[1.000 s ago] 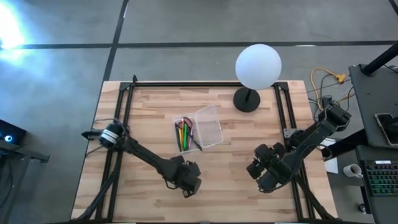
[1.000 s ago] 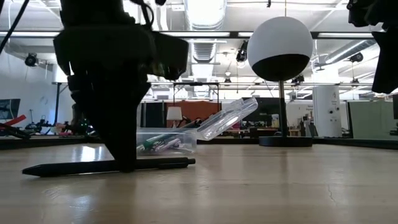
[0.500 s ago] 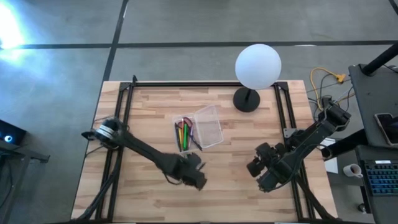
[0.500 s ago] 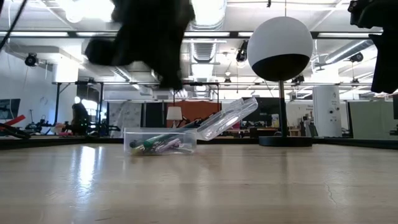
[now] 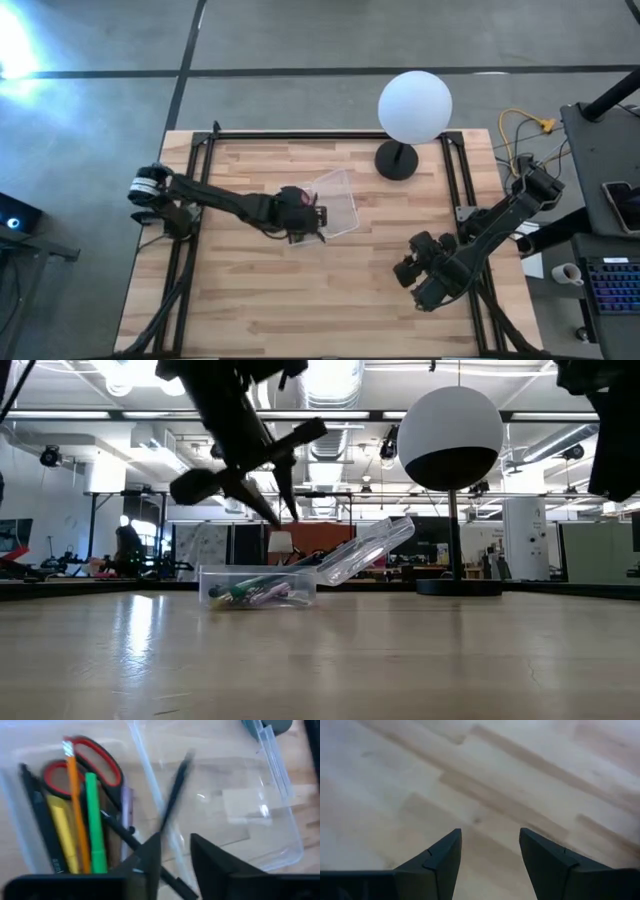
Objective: Pick & place school supplies into a supply box
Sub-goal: Put the black pen into the transparent supply box, then adjust the black pen on the transparent supply box
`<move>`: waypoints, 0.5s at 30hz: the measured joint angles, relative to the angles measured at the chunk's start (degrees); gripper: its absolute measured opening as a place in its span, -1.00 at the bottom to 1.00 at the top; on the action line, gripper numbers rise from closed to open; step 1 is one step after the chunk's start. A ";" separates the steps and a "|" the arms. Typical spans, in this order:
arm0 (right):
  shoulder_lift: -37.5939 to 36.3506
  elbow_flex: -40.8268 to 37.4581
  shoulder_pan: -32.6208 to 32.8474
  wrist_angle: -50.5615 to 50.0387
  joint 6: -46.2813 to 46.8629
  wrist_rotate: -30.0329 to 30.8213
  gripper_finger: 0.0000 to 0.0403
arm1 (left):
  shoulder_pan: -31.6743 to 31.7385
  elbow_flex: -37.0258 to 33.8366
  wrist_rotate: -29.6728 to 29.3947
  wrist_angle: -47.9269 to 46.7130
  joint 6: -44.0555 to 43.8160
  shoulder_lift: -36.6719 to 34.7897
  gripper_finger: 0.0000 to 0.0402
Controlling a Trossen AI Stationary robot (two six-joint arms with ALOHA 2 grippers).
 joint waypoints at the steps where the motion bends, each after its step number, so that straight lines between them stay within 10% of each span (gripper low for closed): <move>1: 0.02 0.40 -0.09 1.35 -1.85 0.02 -0.05 | 0.87 -1.02 1.69 1.31 0.01 -0.19 -0.51; 10: 0.02 2.12 -8.77 31.61 -36.63 -0.37 -0.05 | -0.78 -5.56 -4.11 -0.45 4.87 -9.43 -0.19; 15: 0.10 2.12 -22.50 45.25 -48.77 -10.27 -0.14 | -1.89 -10.85 -4.72 -2.08 8.01 -17.30 -0.18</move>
